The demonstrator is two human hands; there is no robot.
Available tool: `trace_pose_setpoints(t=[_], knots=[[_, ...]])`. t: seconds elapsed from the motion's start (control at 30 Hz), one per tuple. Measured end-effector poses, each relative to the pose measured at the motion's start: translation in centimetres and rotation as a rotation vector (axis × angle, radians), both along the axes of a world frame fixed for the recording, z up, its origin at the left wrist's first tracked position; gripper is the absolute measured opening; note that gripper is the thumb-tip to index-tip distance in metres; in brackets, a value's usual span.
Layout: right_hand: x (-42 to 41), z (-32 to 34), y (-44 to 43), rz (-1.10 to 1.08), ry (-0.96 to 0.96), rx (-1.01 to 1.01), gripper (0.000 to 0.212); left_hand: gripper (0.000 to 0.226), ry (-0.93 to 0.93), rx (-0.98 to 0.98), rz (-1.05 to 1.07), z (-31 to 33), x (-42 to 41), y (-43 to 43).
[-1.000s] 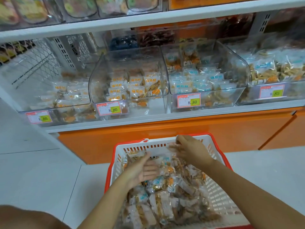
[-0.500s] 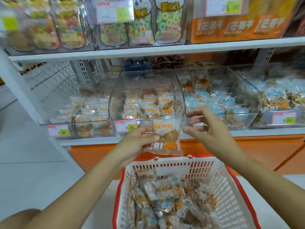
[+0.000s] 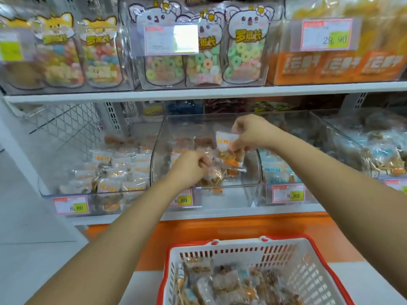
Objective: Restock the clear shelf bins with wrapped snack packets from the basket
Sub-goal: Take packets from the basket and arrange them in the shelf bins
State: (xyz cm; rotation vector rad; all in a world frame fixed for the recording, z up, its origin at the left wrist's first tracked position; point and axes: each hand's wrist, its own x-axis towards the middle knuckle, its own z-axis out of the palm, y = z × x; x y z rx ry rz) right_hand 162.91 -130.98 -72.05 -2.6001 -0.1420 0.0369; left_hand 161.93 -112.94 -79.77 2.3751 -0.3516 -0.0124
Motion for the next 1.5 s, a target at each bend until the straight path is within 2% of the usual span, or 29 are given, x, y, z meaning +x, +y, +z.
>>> trace_pose_setpoints(t=[0.07,0.1,0.17,0.23,0.33,0.43,0.6,0.8,0.93,1.07,1.13,1.23,1.27,1.3,1.37,1.5], knots=[[1.1,-0.2,1.3,-0.015,0.092,-0.322,0.027,0.015,0.125,0.241,-0.148,-0.8,1.2,-1.1],[1.5,-0.5,2.0,-0.006,0.139,-0.426,0.024,0.021,0.198,0.345,-0.197,-0.9,1.5,-1.6],[2.4,-1.2,3.0,0.010,0.193,-0.546,0.022,0.028,0.341,0.423,-0.244,-1.1,2.2,-2.3],[3.2,-2.0,3.4,0.008,0.228,-0.616,0.029,0.028,0.414,0.411,-0.309,-1.6,2.7,-2.6],[4.3,-2.4,3.6,0.019,0.318,-0.639,0.034,0.032,0.494,0.330,-0.242,-2.7,3.3,-2.5],[4.8,-1.9,3.3,0.017,0.267,-0.641,0.027,0.033,0.404,0.374,-0.111,-3.1,3.5,-2.4],[4.2,-4.1,4.7,0.033,0.236,-0.785,0.040,0.033,0.377,0.388,-0.052,-3.7,4.0,-2.5],[4.5,-6.5,5.8,-0.046,0.175,-0.765,0.041,0.033,0.315,0.391,-0.111,-3.0,3.5,-2.5],[3.3,-7.7,5.1,-0.020,0.015,-0.815,0.041,0.030,0.338,0.296,-0.200,-2.2,2.6,-2.5],[1.3,-7.8,4.7,-0.077,0.010,-0.588,0.049,0.029,0.294,0.355,-0.164,-1.9,1.8,-2.8],[-0.6,-7.0,4.7,-0.086,-0.066,-0.483,0.049,0.025,0.115,0.298,-0.057,-2.0,1.2,-2.4],[-5.4,-6.7,4.3,-0.064,-0.327,-0.371,0.015,0.031,-0.348,-0.027,0.050,-2.2,-1.9,-1.6],[-7.2,-7.2,3.9,-0.048,-0.400,-0.328,0.011,0.033,-0.456,-0.145,0.055,-2.4,-3.6,-1.3],[-9.1,-7.7,3.6,-0.027,-0.447,-0.267,0.015,0.035,-0.495,-0.225,0.052,-2.8,-5.5,-1.0],[-12.0,-10.0,3.0,0.020,-0.425,-0.185,0.025,0.039,-0.433,-0.222,0.018,-4.8,-8.4,-0.3],[-14.1,-19.3,2.8,0.179,0.008,-0.377,0.016,0.037,0.052,0.158,-0.033,-12.1,-11.8,2.0]])
